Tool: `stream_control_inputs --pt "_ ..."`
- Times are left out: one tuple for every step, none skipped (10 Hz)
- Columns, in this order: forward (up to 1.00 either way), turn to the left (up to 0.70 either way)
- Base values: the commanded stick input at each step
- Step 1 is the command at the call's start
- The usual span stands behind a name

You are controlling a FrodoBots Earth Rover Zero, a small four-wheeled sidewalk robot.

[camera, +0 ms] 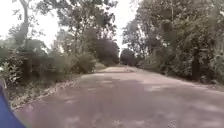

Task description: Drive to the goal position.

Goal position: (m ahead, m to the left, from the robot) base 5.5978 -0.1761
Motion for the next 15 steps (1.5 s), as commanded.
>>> stream_control_inputs --pt "0.7 0.0" --pt "0.7 0.0" --pt "0.7 -0.02" --pt "0.7 -0.11" --pt "0.7 -0.29" --pt "0.7 -0.25" --pt "0.7 -0.07" --pt "0.7 0.0" --pt "0.7 0.0" --pt "0.7 0.0" --pt "0.7 0.0" --pt "0.7 0.0" --pt "0.7 0.0" --pt "0.7 0.0" --pt "0.7 0.0"
